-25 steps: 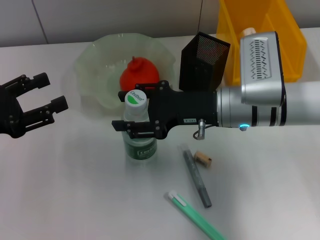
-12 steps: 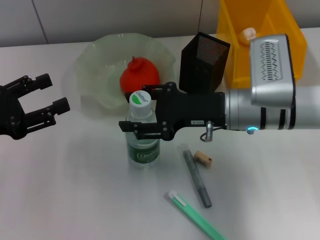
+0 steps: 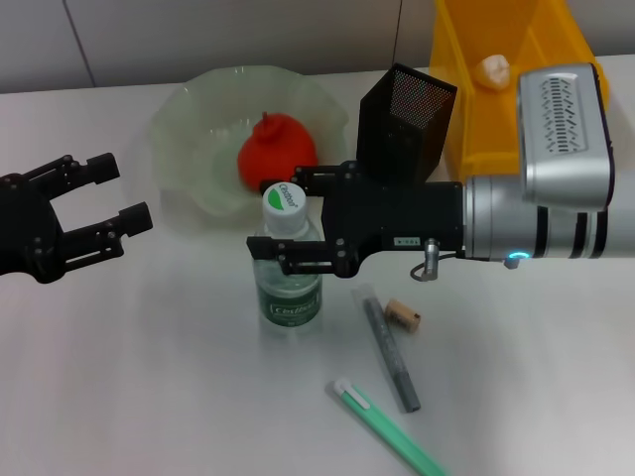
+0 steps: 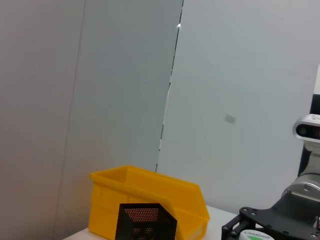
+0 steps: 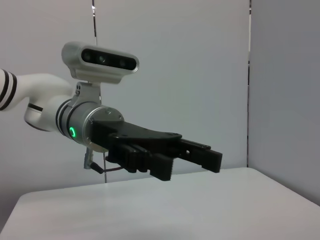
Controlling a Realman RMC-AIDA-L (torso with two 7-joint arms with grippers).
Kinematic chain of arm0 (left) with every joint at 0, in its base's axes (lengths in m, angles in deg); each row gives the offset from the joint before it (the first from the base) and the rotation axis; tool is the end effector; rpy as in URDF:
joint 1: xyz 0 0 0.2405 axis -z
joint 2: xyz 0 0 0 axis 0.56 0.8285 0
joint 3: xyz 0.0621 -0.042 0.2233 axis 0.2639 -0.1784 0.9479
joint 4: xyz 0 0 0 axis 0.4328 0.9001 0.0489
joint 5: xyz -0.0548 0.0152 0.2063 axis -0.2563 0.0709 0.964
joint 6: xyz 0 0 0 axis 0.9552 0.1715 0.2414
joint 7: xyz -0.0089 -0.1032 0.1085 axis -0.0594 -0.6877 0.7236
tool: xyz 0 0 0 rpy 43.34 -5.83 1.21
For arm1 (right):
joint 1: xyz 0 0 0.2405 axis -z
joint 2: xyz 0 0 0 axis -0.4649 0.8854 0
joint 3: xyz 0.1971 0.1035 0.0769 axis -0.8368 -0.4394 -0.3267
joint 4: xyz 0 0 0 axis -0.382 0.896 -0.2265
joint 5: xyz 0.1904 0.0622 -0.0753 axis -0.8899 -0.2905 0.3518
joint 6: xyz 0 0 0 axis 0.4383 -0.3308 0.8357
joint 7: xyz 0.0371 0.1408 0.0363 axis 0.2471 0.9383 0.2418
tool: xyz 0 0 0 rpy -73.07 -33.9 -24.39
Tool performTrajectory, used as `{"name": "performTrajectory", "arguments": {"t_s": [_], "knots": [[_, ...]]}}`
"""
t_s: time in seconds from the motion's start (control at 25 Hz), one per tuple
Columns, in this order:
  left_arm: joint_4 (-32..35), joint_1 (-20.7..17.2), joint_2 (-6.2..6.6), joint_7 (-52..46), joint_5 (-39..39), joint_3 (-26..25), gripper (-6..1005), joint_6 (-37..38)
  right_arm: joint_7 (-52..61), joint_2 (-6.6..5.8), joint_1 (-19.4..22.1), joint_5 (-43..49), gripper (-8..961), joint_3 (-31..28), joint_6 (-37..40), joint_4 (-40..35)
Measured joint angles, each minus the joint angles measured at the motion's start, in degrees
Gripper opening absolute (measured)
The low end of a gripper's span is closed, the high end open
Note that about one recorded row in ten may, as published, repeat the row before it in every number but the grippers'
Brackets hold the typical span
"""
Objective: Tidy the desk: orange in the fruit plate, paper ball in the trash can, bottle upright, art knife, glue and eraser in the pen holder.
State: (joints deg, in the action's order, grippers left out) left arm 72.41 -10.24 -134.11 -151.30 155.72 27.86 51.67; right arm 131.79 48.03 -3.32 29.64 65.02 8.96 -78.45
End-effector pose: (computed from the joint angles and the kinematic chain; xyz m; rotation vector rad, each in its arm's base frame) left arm -0.2559 0.3024 0.0592 -2.5755 -0.4583 -0.9834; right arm 0.1666 0.3347 -0.0545 -2.7912 0.1711 0.8595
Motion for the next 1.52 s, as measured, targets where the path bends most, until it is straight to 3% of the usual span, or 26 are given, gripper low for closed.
{"name": "performTrajectory", "arguments": {"t_s": [0.68,0.88,1.12,1.28,1.52], "knots": [[-0.3,0.3,-0.03,0.6,1.3,0.8,773,0.1,3.2,-2.01,7.0,0.7,640,-1.1,2.1,-5.0],[-0.3,0.7,-0.09,0.8,1.5,2.1,771,0.2,6.6,-2.65,9.0,4.5,640,-5.2,5.8,-6.4],[-0.3,1.1,-0.1,1.1,1.5,3.3,770,0.3,17.3,-1.65,14.4,18.4,640,-16.2,13.8,-17.7],[-0.3,1.0,0.0,1.2,1.5,4.0,769,0.6,23.7,-1.25,15.6,24.3,640,-20.3,18.2,-24.3],[-0.3,-0.1,-0.04,1.4,1.6,6.6,767,1.8,42.3,-1.14,12.7,37.2,640,-22.2,26.2,-38.4]]}}
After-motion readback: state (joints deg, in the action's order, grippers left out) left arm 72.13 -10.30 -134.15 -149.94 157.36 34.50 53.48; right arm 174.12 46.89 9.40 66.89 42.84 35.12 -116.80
